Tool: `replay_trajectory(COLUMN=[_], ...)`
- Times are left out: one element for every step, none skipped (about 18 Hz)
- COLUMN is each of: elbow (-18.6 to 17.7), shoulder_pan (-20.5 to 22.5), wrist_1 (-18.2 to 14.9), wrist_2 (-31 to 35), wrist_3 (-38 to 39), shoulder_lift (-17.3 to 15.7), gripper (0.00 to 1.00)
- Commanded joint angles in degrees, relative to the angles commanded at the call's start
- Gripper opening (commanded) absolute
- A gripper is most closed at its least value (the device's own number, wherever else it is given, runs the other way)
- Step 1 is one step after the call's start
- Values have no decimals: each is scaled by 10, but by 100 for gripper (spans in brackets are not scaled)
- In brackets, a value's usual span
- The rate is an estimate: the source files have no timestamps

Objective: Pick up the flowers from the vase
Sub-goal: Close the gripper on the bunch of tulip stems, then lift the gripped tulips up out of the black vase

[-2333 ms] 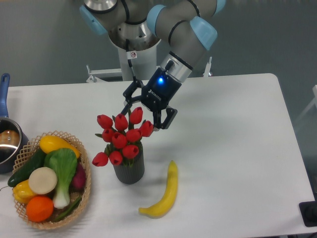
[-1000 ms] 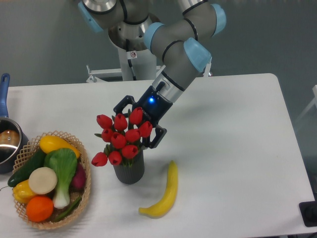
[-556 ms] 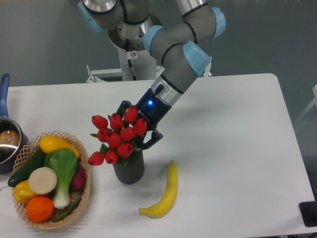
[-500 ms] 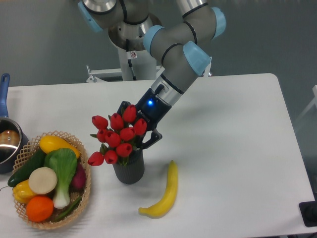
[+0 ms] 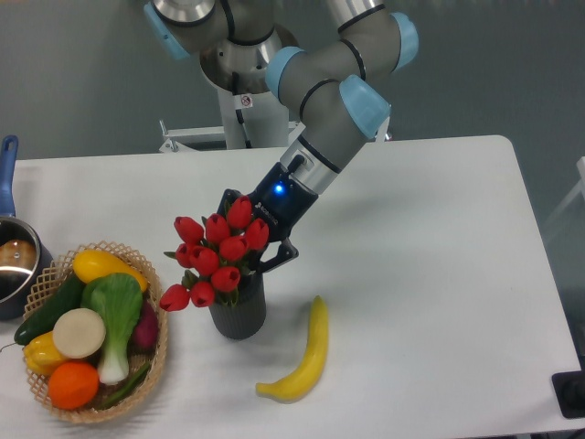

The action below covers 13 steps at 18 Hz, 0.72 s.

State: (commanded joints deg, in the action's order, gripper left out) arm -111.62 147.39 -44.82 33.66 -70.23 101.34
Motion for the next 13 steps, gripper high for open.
replay_trajectory(elbow=[1, 1, 0, 0, 0, 0, 1, 1, 1, 2, 4, 8, 12], shoulder_pan=[1, 1, 1, 1, 1, 1, 1, 2, 1, 2, 2, 3, 4], wrist_1=[0, 0, 0, 0, 0, 0, 0, 0, 0, 0, 0, 0, 0], wrist_2=[0, 0, 0, -3, -6, -8, -9, -11, -15, -20, -25, -30, -32], wrist_3=[1, 1, 1, 2, 7, 13, 15, 16, 18, 22, 27, 36, 44], shoulder_lift=[-2, -3, -4, -6, -10, -12, -15, -20, -24, -29, -33, -38, -41], gripper=[48, 48, 48, 48, 48, 48, 48, 48, 48, 48, 48, 48, 48])
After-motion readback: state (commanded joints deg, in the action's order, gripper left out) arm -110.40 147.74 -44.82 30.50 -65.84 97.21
